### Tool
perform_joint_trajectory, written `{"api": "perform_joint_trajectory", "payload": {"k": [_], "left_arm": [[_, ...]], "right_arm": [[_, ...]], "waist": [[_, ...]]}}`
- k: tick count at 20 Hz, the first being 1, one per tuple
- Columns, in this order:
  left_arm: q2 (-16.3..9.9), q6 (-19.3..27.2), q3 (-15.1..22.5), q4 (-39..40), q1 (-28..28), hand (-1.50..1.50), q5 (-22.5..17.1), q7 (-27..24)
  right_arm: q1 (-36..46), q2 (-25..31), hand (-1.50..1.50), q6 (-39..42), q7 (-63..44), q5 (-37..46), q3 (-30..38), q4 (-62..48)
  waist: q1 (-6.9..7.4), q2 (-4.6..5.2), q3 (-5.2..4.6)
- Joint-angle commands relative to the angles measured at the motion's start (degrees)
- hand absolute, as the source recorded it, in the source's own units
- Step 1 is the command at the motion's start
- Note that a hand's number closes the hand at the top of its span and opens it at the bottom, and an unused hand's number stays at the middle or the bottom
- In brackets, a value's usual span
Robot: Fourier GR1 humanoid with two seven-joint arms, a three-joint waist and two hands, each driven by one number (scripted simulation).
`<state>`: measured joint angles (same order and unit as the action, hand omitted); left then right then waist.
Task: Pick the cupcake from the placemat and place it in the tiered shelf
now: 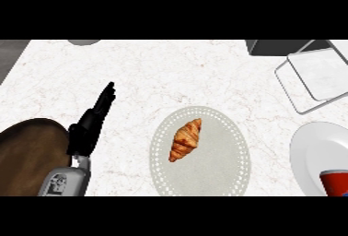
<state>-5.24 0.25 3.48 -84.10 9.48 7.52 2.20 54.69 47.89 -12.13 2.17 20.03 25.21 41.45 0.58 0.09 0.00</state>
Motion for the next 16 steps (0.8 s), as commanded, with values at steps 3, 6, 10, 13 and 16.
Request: {"api": "perform_joint_trajectory", "payload": {"k": [3,6,10,13,16], "left_arm": [[0.73,0.85,-0.05,0.95,-1.93,0.0,0.9,-2.74],[-0.27,-1.05,-0.9,-1.98,-0.28,0.0,-1.05,2.24],[0.12,-0.77,-0.2,-0.49,-1.31,0.0,-0.14,-0.34],[-0.02,-0.22,-1.71,1.75,1.19,0.0,-0.35,-0.44],[1.33,0.05,-0.21,1.06,1.85,0.0,0.19,1.64]], "right_arm": [[1.14,2.14,-1.5,6.12,0.4,-5.15,2.35,-0.22],[2.52,2.36,-1.5,4.72,-3.08,-7.65,4.67,1.56],[6.92,6.17,-1.5,3.48,-6.05,-12.27,10.75,-1.55],[5.23,12.59,-1.5,4.87,-6.54,-13.77,14.02,-3.7],[3.85,16.33,-1.5,5.81,-11.42,-14.48,15.25,-5.58]], "waist": [[-0.12,0.0,-0.01],[-0.14,-0.16,0.0],[0.15,-0.07,0.0],[-0.38,0.09,0.03],[-0.67,0.03,0.02]]}}
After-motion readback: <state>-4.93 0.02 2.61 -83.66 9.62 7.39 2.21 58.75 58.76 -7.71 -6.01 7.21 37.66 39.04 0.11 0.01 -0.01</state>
